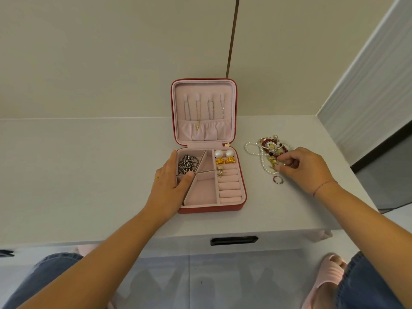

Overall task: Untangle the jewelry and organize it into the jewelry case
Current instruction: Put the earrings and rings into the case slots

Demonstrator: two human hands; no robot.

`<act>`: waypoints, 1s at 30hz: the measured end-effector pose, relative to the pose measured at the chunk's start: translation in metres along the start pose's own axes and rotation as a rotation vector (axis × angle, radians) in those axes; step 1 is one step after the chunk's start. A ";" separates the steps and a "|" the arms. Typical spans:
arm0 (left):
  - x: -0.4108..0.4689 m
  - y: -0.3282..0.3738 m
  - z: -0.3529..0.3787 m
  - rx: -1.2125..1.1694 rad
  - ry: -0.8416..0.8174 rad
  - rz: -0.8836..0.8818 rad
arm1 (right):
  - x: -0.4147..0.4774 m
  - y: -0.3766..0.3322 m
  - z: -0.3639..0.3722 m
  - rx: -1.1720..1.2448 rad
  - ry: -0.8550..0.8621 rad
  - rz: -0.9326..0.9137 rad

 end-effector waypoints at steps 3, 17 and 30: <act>0.000 0.001 0.001 -0.003 0.002 -0.010 | 0.002 -0.005 -0.001 0.016 -0.007 0.000; -0.001 0.003 0.000 -0.009 -0.002 -0.005 | 0.010 -0.014 0.007 -0.012 0.028 -0.009; 0.001 0.000 0.001 0.010 -0.006 -0.020 | 0.012 -0.023 0.010 -0.139 0.037 0.087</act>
Point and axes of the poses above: each hand's wrist, its own x-axis towards the middle knuckle, its own z-axis out of the palm, y = z × x, the point moved 7 cm from there along x, towards the middle knuckle, and after that the axes turned 6 degrees about -x, right-handed, at the moved point
